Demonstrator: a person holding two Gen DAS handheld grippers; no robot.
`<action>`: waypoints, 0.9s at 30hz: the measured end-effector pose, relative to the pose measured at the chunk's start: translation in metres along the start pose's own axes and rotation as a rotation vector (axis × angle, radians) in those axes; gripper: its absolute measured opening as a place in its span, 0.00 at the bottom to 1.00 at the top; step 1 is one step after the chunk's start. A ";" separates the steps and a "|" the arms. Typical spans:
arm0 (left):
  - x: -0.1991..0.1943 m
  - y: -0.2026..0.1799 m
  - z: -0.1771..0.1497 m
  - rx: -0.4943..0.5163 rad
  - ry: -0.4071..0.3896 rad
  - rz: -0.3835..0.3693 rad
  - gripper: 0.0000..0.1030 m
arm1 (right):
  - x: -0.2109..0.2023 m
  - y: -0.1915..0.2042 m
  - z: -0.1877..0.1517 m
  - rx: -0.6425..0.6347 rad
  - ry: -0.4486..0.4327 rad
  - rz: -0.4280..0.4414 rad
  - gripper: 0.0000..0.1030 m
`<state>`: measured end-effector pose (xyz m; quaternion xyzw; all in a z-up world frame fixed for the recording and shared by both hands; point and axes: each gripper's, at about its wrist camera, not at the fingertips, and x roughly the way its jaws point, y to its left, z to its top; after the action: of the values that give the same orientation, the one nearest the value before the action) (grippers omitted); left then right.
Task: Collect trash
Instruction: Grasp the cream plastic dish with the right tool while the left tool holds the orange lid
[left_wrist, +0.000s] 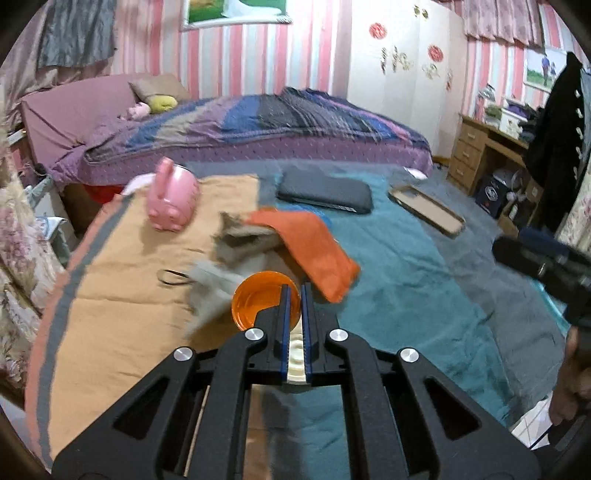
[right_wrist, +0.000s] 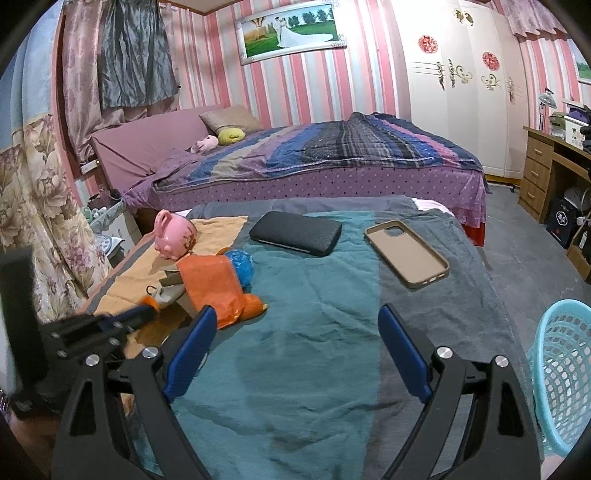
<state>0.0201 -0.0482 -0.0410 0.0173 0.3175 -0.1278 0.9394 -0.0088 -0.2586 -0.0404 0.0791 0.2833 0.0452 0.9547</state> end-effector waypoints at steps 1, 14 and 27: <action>-0.003 0.006 0.000 -0.010 -0.006 0.009 0.04 | 0.002 0.003 -0.001 0.001 0.004 0.007 0.85; -0.013 0.101 -0.019 -0.148 0.010 0.126 0.04 | 0.064 0.087 -0.031 -0.061 0.169 0.153 0.85; -0.018 0.113 -0.026 -0.169 -0.003 0.114 0.04 | 0.122 0.149 -0.066 -0.228 0.322 0.063 0.83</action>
<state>0.0194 0.0685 -0.0569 -0.0442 0.3242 -0.0470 0.9438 0.0507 -0.0883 -0.1338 -0.0289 0.4229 0.1191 0.8978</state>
